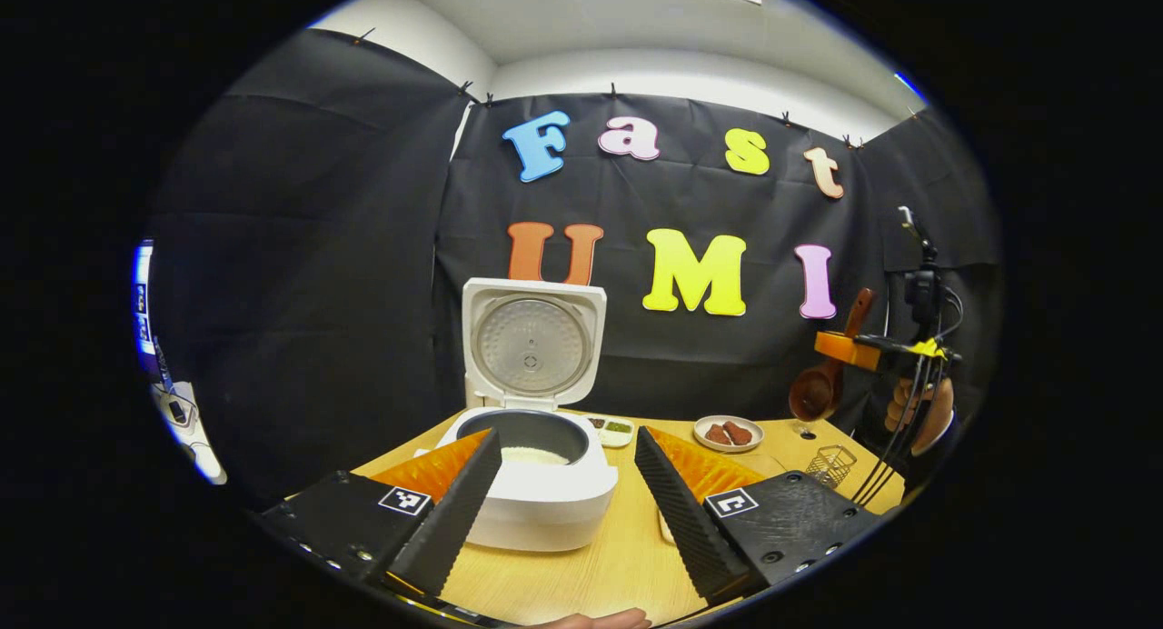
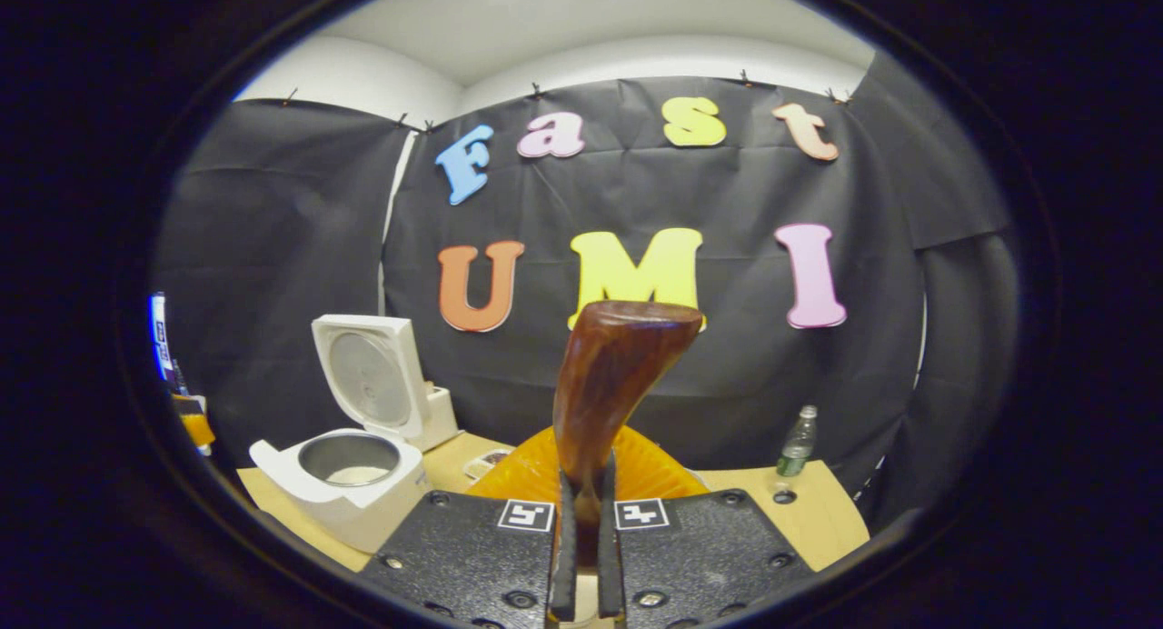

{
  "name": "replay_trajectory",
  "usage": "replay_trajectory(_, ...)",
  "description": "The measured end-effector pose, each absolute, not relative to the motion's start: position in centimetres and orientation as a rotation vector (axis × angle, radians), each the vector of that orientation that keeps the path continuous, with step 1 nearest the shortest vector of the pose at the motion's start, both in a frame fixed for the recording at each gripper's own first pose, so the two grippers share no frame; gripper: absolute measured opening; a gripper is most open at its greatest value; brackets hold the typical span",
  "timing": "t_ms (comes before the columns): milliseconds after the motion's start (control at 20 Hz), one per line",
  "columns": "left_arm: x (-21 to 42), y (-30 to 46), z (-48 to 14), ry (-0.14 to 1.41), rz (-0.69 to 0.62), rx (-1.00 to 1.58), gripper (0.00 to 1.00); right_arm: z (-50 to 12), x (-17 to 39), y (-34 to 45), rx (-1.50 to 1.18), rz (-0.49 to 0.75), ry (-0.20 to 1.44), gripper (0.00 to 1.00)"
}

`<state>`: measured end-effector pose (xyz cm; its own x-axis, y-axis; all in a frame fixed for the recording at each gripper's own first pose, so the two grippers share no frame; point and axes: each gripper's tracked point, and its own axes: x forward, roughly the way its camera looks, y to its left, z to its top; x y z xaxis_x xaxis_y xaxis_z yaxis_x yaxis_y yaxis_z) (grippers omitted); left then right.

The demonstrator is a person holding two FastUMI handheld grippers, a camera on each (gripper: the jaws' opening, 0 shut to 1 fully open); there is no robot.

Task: Close the left gripper, press the button to open the rice cooker; take a wooden spoon from the chopstick holder with the right hand, scoop a spoonful of rice and pour it into the rice cooker, then put the wooden spoon back into the chopstick holder.

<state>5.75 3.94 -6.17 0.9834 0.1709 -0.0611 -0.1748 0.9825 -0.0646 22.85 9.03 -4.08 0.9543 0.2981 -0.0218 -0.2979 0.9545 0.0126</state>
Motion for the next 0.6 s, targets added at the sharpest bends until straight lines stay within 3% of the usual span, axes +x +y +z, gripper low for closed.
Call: replay_trajectory(600,10.7,1.0,-4.6,0.066,0.159,-0.038,0.94,-11.7,25.6,-3.7,0.020,0.141,0.153,0.11)
